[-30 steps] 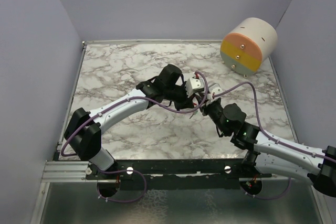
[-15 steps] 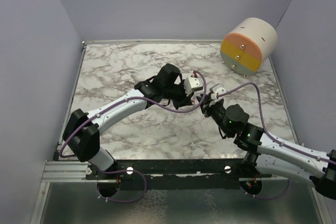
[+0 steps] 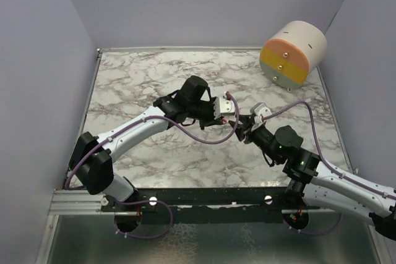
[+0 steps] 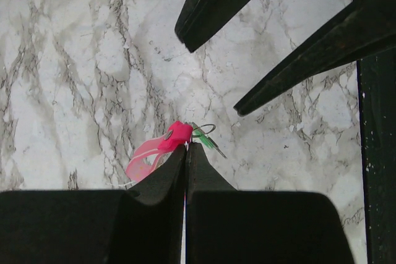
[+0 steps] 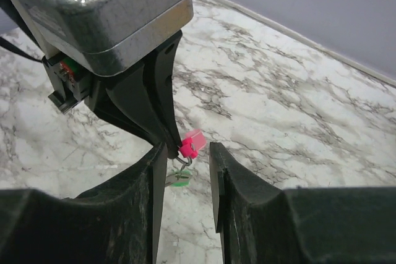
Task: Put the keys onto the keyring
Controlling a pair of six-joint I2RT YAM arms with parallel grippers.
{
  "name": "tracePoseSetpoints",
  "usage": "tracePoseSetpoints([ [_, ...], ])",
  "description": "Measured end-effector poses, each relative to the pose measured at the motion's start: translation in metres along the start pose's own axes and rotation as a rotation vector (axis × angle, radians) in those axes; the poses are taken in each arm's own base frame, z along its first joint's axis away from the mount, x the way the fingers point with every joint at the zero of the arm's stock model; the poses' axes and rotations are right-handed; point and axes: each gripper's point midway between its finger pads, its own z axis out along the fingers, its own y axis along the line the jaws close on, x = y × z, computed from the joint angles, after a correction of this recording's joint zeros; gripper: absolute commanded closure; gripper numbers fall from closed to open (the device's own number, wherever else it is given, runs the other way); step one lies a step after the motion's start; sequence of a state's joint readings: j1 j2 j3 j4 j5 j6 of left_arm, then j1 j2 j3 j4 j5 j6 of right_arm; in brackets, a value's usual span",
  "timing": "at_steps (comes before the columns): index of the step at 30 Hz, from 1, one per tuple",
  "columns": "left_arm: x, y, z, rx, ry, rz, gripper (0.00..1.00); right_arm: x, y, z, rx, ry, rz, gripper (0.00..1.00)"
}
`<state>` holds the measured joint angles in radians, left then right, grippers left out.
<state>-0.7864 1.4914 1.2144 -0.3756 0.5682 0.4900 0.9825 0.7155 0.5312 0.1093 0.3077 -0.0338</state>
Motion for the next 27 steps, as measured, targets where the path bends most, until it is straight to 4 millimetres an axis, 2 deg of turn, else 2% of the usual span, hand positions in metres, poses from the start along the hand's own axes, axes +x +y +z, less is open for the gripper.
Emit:
tracePoseSetpoints([
  [5, 0.000, -0.008, 0.000, 0.058, -0.012, 0.073, 1.00, 0.011, 0.013, 0.003, -0.067, 0.036, -0.021, 0.73],
  [12, 0.005, -0.021, -0.001, 0.132, -0.010, 0.129, 1.00, 0.035, 0.024, 0.007, -0.122, 0.117, -0.057, 0.73],
  [19, 0.011, -0.028, -0.003, 0.168, 0.007, 0.145, 1.00, 0.042, 0.026, 0.009, -0.133, 0.139, -0.062, 0.72],
  [27, 0.004, -0.031, -0.013, 0.165, -0.008, 0.175, 1.00, 0.051, 0.033, 0.010, -0.165, 0.170, -0.068, 0.70],
])
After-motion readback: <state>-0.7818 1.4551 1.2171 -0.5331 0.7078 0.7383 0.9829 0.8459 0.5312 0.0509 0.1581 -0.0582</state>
